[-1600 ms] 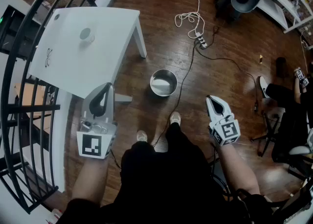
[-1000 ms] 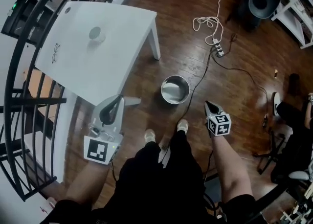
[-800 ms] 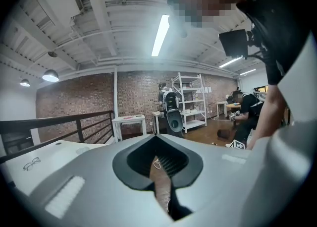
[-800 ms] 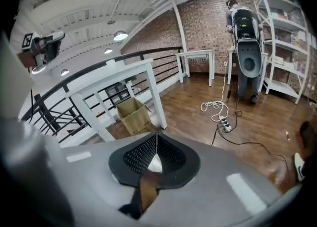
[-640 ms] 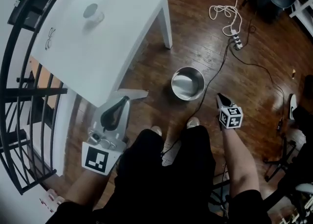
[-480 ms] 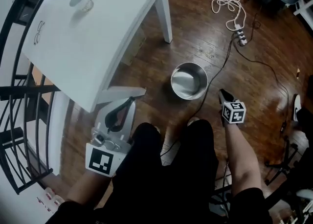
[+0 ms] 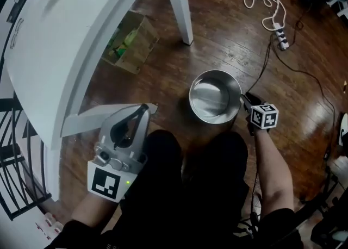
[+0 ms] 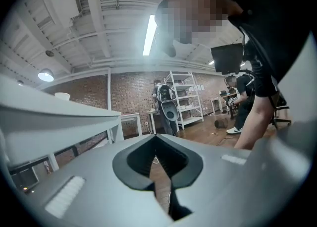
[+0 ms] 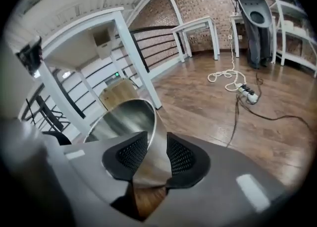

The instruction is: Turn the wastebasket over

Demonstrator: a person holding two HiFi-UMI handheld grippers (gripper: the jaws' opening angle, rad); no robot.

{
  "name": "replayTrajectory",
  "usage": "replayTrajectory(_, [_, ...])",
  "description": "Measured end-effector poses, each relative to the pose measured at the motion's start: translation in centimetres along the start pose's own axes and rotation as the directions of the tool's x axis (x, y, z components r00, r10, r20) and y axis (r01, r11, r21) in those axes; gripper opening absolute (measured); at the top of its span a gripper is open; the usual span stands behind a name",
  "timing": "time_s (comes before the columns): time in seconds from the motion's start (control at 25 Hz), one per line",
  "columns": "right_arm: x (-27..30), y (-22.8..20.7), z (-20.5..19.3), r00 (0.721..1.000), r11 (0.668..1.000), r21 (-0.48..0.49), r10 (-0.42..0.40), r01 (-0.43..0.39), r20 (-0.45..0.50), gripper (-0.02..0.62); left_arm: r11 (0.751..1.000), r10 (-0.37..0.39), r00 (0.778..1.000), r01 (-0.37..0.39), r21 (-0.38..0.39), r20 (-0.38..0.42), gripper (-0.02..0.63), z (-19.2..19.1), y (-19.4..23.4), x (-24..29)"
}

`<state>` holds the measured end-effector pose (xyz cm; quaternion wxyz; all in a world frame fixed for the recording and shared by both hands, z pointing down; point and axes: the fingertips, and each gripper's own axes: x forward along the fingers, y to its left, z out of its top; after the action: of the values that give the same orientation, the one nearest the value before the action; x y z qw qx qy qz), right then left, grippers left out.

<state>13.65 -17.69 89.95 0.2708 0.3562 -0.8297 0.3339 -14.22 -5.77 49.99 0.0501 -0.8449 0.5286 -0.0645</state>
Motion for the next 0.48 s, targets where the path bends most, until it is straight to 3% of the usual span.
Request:
replayTrajectory(0.12, [2.3, 0.6, 0.0, 0.995, 0.996, 0.035, 0.089, -0.087, -0.040, 0.127, 1.000, -0.001, 1.000, 0.001, 0.016, 0.022, 0.000, -2.9, 0.4, 1.0])
replayTrajectory(0.28, [3.5, 1.8, -0.3, 0.979, 0.990, 0.023, 0.142, -0.140, -0.146, 0.138, 0.999, -0.021, 0.999, 0.020, 0.031, 0.031, 0.000, -6.2, 0.5, 2.5])
replayTrajectory(0.48, [3.6, 2.1, 0.0, 0.985, 0.998, -0.038, 0.049, -0.056, -0.167, 0.111, 0.997, -0.064, 0.996, 0.062, 0.035, 0.055, 0.000, -7.6, -0.6, 4.2])
